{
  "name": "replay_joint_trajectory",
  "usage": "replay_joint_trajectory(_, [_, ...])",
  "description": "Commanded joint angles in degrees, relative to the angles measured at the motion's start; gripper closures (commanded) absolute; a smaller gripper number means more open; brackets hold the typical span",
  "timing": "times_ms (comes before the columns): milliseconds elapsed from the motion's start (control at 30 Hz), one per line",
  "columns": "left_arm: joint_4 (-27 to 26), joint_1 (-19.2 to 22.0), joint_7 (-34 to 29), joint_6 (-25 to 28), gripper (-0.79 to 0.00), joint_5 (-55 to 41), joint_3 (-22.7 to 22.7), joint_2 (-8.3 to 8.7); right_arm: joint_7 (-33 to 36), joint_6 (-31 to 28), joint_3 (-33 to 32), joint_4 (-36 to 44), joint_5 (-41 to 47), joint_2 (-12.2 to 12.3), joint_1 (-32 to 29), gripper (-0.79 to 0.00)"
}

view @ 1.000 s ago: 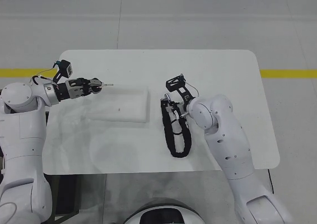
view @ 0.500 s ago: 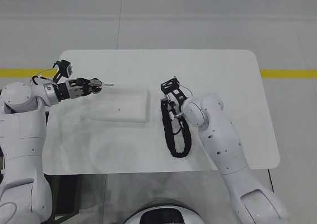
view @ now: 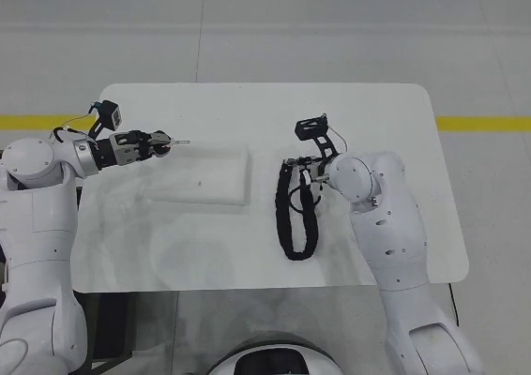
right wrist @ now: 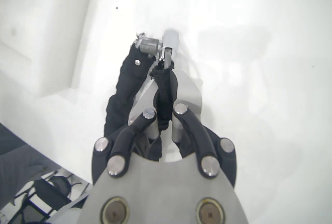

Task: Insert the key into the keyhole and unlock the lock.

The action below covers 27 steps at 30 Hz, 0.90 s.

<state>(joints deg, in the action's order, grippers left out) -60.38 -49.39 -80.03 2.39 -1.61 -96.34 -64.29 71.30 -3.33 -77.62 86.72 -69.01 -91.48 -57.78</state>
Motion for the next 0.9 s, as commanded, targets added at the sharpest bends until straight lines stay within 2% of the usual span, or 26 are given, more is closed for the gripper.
replay_joint_trajectory(0, [0.00, 0.00, 0.00, 0.00, 0.000, 0.00, 0.00, 0.00, 0.21, 0.36, -2.98, 2.63, 4.44, 0.24, -1.09, 0.000])
replay_joint_trajectory(133, [0.00, 0.00, 0.00, 0.00, 0.000, 0.00, 0.00, 0.00, -0.69, -0.03, -6.12, 5.21, 13.07, 0.62, -3.17, 0.000])
replay_joint_trajectory(433, [0.00, 0.00, 0.00, 0.00, 0.000, 0.00, 0.00, 0.00, -0.75, -0.39, -6.21, 5.32, 12.88, 0.81, -3.45, 0.000])
replay_joint_trajectory(500, [0.00, 0.00, 0.00, 0.00, 0.000, 0.00, 0.00, 0.00, -7.53, -1.04, -7.65, 10.60, 21.25, 0.68, -10.88, 0.000])
replay_joint_trajectory(533, [0.00, 0.00, 0.00, 0.00, 0.000, 0.00, 0.00, 0.00, -10.30, -1.99, -8.85, 11.52, 23.62, 0.81, -12.76, 0.000])
replay_joint_trajectory(667, [0.00, 0.00, 0.00, 0.00, 0.000, 0.00, 0.00, 0.00, -19.22, -7.49, -12.79, 9.65, 41.84, 0.96, -16.15, 0.000])
replay_joint_trajectory(767, [0.00, 0.00, 0.00, 0.00, 0.000, 0.00, 0.00, 0.00, -21.56, -13.38, -14.17, 5.78, 58.24, 1.06, -17.10, 0.000])
replay_joint_trajectory(867, [0.00, 0.00, 0.00, 0.00, 0.000, 0.00, 0.00, 0.00, -20.75, -17.81, -13.50, 1.25, 69.98, 1.24, -16.89, 0.000])
